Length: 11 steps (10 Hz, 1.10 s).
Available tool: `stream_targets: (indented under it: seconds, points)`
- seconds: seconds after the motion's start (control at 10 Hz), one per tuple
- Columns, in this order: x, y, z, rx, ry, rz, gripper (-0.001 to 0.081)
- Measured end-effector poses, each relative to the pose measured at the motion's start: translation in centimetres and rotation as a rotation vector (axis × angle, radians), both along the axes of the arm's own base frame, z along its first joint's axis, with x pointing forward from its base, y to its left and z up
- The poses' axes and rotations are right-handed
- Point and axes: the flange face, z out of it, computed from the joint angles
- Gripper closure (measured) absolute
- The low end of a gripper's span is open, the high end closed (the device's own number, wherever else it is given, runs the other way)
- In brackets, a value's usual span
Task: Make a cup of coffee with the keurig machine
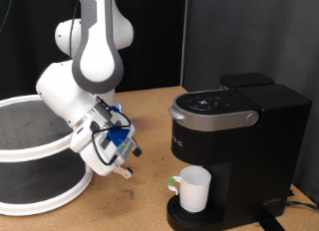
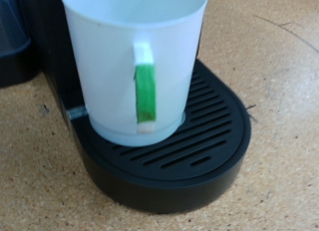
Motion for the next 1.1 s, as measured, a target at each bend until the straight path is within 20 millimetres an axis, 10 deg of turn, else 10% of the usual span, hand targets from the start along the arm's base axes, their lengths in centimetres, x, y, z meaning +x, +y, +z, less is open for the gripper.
stream_targets:
  seconds: [1.1]
  points:
    - [0.9, -1.7, 13.9, 0.174, -0.103, 0.088, 0.0003]
